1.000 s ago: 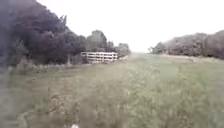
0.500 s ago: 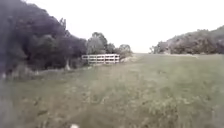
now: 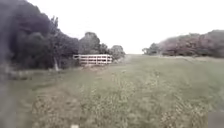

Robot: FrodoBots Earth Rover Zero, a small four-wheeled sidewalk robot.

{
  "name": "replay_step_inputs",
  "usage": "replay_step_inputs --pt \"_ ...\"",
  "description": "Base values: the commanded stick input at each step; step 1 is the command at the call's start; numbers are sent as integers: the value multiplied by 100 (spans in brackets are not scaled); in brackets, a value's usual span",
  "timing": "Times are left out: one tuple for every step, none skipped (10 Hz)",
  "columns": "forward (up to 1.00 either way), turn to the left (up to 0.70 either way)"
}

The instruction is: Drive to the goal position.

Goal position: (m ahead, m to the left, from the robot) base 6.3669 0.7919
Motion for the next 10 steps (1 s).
replay_step_inputs --pt "85 0" --pt "85 0" --pt "85 -4" --pt "85 -13" --pt "85 -26" --pt "85 -34" --pt "85 -34" --pt "85 -34" --pt "85 -34" --pt "85 -34"
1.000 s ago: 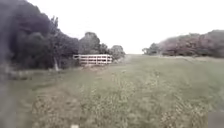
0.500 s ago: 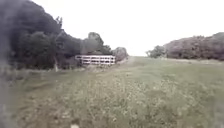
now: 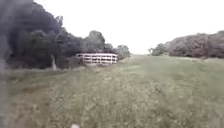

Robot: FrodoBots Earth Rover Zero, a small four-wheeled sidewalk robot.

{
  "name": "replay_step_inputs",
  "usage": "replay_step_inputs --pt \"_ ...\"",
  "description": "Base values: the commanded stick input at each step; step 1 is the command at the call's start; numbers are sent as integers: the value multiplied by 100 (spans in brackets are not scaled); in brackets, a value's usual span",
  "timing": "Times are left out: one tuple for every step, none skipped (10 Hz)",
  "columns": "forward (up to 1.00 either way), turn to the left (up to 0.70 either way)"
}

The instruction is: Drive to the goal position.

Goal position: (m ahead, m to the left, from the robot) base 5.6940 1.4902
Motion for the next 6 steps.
replay_step_inputs --pt "85 -23" --pt "85 0" --pt "85 0" --pt "85 0" --pt "85 0" --pt "85 0"
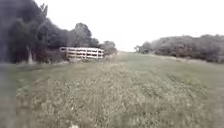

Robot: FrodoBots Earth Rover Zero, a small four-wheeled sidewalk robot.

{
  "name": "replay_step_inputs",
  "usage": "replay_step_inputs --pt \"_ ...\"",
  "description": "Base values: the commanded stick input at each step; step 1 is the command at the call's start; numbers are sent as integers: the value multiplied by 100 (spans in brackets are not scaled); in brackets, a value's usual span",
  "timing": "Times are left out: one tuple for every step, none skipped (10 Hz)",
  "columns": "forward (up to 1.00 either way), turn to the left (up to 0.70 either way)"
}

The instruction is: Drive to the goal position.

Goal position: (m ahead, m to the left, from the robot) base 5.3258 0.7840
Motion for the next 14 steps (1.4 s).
replay_step_inputs --pt "85 0" --pt "85 0" --pt "85 0" --pt "85 0" --pt "85 0" --pt "85 0" --pt "85 -1" --pt "85 -6" --pt "85 -33" --pt "85 -34" --pt "85 -34" --pt "85 -34" --pt "85 -34" --pt "85 -34"
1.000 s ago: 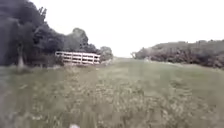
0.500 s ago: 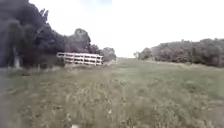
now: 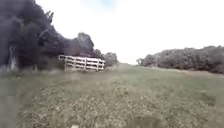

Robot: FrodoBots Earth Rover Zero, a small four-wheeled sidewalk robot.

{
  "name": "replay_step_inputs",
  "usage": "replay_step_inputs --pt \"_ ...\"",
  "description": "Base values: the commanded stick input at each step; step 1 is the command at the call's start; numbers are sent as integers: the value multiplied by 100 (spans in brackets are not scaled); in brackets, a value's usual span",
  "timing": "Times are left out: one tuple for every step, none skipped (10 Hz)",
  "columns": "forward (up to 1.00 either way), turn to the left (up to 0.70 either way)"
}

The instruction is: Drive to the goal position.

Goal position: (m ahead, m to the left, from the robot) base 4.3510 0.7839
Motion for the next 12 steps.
replay_step_inputs --pt "85 -34" --pt "85 -34" --pt "85 -34" --pt "85 -28" --pt "85 -5" --pt "85 0" --pt "85 0" --pt "85 0" --pt "85 0" --pt "85 0" --pt "85 0" --pt "85 0"
